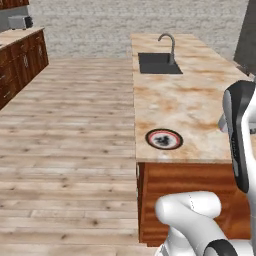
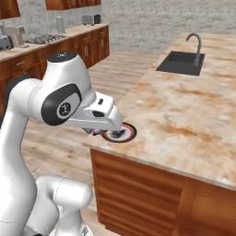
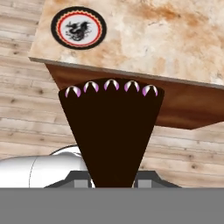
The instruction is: Take the baked cake out of the oven and place it on the plate for cooling. Then close the oven door.
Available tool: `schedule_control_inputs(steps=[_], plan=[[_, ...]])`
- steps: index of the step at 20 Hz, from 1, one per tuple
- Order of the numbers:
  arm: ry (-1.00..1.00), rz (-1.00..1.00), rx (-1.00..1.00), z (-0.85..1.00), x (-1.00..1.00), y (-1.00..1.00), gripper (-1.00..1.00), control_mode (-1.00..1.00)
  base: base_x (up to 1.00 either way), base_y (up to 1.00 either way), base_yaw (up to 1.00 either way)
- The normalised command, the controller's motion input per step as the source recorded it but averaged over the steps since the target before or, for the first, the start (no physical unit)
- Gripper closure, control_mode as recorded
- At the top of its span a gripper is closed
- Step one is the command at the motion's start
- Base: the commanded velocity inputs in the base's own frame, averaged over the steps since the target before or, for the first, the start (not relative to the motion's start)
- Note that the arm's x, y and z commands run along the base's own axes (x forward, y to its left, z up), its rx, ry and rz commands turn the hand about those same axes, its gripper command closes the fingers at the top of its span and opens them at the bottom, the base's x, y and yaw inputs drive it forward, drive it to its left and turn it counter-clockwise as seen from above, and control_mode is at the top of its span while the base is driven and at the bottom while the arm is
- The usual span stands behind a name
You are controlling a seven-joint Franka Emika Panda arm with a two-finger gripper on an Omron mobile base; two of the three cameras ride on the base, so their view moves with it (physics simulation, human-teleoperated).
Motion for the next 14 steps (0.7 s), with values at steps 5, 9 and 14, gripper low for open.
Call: schedule_control_inputs(steps=[5, 9, 14], plan=[[0.0, 0.0, 0.0, 0.0, 0.0, 0.0, 1.0, 1.0, 0.47, 0.73, -0.34], [0.0, 0.0, 0.0, 0.0, 0.0, 0.0, 1.0, 1.0, 0.56, 0.28, -0.24], [0.0, 0.0, 0.0, 0.0, 0.0, 0.0, 1.0, 1.0, 0.48, 0.24, -0.25]])
